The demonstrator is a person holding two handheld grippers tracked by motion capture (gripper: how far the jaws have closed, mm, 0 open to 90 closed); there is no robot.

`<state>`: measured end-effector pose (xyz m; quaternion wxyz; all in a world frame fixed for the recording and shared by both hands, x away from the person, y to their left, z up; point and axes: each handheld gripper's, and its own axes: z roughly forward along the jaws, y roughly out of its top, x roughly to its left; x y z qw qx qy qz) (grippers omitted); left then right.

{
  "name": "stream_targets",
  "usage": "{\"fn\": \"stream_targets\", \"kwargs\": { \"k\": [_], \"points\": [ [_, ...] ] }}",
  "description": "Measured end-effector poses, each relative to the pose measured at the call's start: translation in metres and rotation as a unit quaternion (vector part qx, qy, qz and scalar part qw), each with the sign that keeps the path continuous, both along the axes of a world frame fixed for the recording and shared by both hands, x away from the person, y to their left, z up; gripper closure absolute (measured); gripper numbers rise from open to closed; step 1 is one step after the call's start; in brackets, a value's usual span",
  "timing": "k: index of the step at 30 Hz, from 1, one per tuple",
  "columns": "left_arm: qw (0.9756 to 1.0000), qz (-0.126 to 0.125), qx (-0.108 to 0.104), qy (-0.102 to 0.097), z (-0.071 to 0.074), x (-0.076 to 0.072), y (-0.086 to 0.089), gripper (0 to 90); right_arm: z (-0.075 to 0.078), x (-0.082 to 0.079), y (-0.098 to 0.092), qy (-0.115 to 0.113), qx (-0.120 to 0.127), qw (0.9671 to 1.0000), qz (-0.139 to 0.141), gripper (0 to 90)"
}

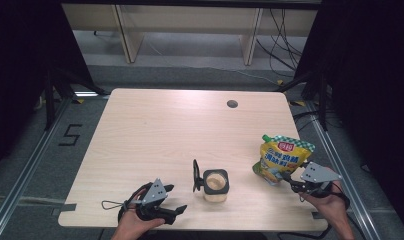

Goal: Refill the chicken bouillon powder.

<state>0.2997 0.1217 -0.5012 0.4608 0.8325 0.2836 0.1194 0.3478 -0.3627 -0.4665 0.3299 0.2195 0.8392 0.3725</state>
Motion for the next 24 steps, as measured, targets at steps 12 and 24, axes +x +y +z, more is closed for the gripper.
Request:
{"fn": "stream_targets", "kwargs": {
  "k": [12,24],
  "points": [
    [1.0,-0.004,0.0,-0.006,0.001,0.001,0.001,20.8,0.006,-0.003,-0.006,0.02,0.032,0.999,-0.025,34.1],
    [0.9999,-0.001,-0.008,-0.008,0.0,0.003,0.002,20.8,0.003,-0.041,-0.011,0.103,0.08,0.9838,-0.123,30.0]
  ]
}}
